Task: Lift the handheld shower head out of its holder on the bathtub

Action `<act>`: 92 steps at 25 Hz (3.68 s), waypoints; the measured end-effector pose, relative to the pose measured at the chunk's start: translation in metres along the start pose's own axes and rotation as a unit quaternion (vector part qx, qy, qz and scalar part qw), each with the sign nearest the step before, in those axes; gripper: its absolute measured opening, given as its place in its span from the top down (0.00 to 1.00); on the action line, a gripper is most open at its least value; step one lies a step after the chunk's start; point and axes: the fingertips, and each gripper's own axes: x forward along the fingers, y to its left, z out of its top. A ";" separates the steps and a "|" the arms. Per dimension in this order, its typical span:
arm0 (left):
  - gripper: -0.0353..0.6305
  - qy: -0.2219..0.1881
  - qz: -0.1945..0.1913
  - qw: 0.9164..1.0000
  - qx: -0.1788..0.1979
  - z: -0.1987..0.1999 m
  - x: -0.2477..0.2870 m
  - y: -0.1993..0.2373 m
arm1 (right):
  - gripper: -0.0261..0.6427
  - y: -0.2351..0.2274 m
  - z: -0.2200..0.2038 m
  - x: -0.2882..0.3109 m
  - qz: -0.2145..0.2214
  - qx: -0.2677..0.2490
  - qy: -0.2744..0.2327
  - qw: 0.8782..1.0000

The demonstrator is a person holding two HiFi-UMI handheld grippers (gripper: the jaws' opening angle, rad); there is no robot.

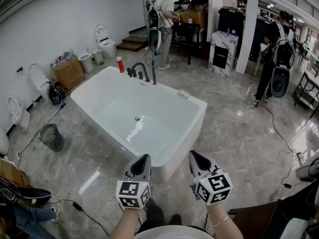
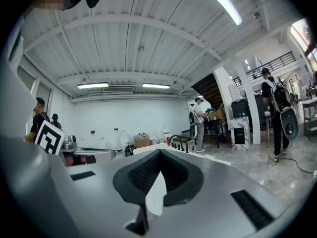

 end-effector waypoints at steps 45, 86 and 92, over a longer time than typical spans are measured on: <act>0.92 0.015 0.030 0.999 0.000 0.007 0.144 0.166 | 0.86 -0.025 -0.005 0.206 0.017 0.018 0.012 1.000; 0.92 0.016 -0.008 0.999 -0.029 0.073 0.437 0.570 | 0.82 -0.033 0.047 0.710 -0.036 0.002 0.065 0.997; 0.92 0.028 0.023 0.999 -0.040 0.065 0.542 0.545 | 0.82 -0.140 0.046 0.774 0.004 0.004 0.071 0.997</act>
